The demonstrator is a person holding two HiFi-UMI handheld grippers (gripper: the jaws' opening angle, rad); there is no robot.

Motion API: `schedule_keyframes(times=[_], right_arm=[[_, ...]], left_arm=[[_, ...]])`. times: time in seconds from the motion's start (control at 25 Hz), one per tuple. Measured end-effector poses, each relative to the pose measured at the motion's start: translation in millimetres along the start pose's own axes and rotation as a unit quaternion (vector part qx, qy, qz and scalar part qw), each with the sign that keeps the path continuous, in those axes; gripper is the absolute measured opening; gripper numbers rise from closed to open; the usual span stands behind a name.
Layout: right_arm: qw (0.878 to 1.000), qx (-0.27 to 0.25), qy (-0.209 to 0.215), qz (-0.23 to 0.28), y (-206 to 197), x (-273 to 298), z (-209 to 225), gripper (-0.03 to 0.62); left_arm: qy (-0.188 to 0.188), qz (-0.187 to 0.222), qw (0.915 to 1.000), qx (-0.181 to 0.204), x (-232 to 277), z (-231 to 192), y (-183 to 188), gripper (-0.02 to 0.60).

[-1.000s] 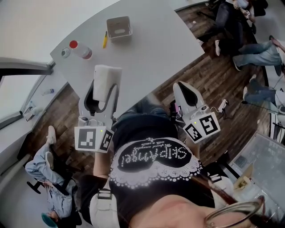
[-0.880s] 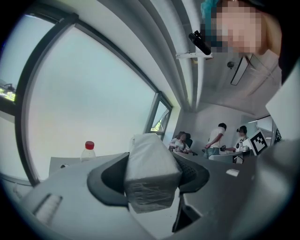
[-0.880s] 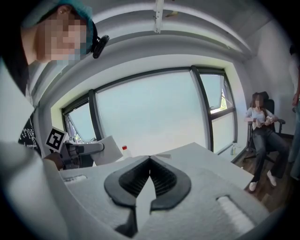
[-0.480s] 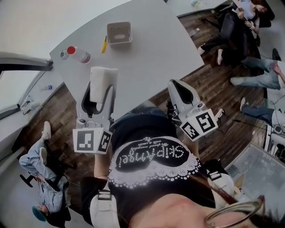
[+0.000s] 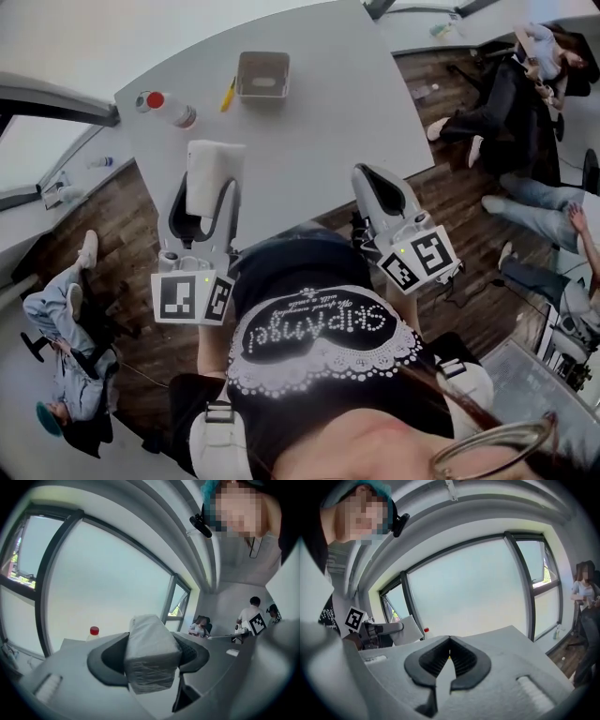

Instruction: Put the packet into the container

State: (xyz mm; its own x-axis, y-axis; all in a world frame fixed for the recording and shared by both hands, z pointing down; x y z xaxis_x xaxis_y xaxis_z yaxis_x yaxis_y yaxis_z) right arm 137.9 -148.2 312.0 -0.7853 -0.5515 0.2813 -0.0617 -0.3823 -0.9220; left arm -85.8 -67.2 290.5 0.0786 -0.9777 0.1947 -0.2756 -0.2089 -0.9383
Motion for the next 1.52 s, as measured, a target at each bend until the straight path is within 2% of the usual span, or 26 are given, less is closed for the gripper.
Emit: schedule_keyframes(times=[0.32,0.64,0.96,1.32,1.52], right_arm=[[1.000,-0.010,0.025,-0.015,0,6,17,0.002],[0.999,-0.002,0.021,-0.026,-4,5,29,0.002],[0.999,0.008,0.016,-0.031,-2,16,14,0.002],[0.999,0.015,-0.025,-0.032,0,11,18,0.002],[0.998,0.009,-0.055,-0.015,6,3,26,0.003]], left_arm=[[0.026,0.013,0.9996,-0.006,6,9,-5,0.276],[0.022,0.001,0.9998,-0.002,18,18,-13,0.276],[0.002,-0.007,0.9998,0.017,21,5,-7,0.267],[-0.023,-0.021,0.9993,0.020,34,-4,-7,0.265],[-0.025,-0.016,0.9993,0.024,33,-10,-5,0.265]])
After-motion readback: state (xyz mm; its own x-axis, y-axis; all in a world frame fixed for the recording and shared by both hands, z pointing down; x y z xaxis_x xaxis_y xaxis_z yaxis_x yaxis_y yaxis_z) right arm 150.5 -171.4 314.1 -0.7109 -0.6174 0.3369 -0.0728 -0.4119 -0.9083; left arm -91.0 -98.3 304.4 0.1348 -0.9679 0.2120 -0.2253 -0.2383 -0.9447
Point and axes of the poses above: the fingertips, and each gripper's own axes: x forward along the fingers, z to its right, y out of its top, the point moved 3 cm from there along -x, backward along the fingers, and after that the axes turned 2 degrees about -y, right-handed, at the moved point
